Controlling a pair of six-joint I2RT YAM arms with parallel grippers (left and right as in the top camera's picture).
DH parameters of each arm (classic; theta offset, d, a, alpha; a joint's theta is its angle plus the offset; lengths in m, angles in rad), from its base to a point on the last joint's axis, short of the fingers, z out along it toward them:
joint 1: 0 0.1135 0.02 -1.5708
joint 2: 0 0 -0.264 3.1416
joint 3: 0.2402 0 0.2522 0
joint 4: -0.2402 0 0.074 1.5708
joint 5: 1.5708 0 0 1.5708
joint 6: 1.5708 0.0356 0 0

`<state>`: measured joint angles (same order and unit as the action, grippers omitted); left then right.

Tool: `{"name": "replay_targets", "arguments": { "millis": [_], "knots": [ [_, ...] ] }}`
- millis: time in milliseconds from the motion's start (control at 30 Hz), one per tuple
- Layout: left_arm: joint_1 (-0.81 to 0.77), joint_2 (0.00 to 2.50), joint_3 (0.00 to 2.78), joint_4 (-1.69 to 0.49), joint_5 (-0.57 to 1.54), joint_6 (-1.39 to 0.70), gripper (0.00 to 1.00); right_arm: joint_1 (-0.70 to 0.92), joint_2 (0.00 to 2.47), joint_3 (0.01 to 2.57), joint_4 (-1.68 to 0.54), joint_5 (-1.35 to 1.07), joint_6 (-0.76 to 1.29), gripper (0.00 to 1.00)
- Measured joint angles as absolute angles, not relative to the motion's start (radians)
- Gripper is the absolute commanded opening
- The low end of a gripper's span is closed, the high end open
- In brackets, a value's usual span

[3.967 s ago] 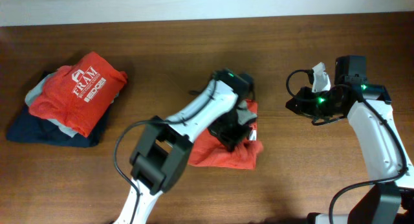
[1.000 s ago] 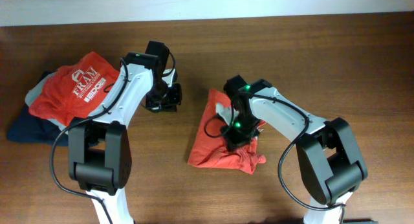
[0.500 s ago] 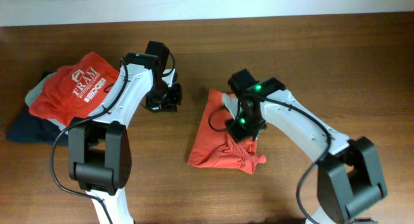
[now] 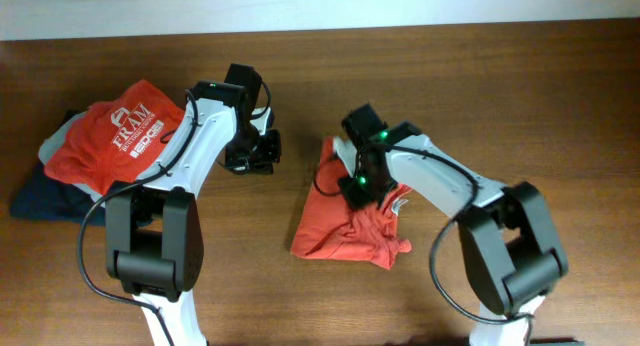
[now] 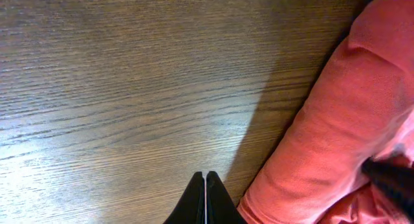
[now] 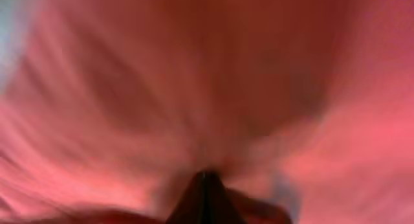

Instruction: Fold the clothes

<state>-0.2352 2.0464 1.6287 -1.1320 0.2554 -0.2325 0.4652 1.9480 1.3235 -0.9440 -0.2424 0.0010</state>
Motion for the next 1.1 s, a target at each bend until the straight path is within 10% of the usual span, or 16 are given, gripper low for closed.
{"name": "replay_targets", "arguments": {
  "millis": [433,733,1100],
  "knots": [
    [-0.235,2.046,1.629,-1.133,0.255,-0.232,0.07,0.464,1.733,1.323,-1.374,-0.176,0.065,0.05],
    [-0.235,2.046,1.629,-1.132,0.255,-0.231,0.34,0.464,1.702,1.323,-1.186,-0.165,0.095,0.06],
    [-0.235,2.046,1.629,-1.144,0.255,-0.227,0.45,0.465,1.708,1.052,-1.147,-0.257,0.106,0.06]
  ]
}}
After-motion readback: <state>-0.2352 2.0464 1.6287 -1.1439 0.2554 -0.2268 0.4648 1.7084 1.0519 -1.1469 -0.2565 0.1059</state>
